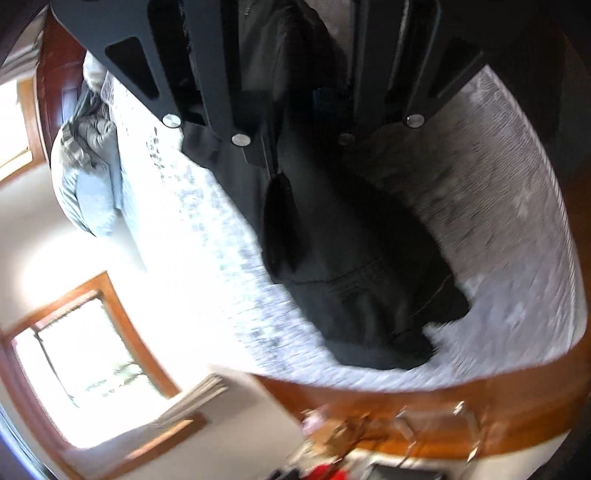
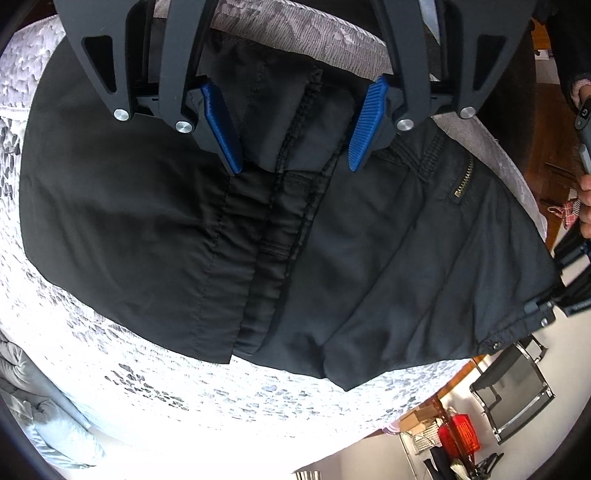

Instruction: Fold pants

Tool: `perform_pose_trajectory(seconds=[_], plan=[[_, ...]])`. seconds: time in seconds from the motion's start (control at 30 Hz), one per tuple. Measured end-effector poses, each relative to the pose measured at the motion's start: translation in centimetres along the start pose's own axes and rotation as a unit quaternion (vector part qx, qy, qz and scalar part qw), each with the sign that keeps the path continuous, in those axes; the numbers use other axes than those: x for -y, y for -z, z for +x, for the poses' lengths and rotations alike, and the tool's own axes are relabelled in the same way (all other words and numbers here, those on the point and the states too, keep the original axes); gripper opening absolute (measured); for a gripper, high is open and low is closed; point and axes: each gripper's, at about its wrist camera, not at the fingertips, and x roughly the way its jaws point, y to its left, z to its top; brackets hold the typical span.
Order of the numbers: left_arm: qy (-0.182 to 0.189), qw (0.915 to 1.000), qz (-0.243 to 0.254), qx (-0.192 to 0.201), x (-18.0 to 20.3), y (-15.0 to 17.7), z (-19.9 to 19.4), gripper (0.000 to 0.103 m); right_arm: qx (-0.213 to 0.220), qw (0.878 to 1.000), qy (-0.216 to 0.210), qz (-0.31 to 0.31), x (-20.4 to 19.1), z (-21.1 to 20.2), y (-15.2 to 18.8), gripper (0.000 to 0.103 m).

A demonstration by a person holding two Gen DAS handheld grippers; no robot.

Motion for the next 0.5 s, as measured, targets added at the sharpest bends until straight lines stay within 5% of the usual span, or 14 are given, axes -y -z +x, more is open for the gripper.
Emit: perform_pose_trajectory(seconds=[0.2, 0.5], plan=[[0.028, 0.9937, 0.104, 0.029, 5.6, 1.9, -1.5, 0.012, 0.009, 1.000, -0.021, 0.019, 0.8, -0.4, 0.1, 0.061], [0.056, 0.9616, 0.268, 0.022, 13.0, 7.5, -1.2, 0.019, 0.063, 0.995, -0.028, 0.069, 3.9, -4.2, 0.5, 0.061]])
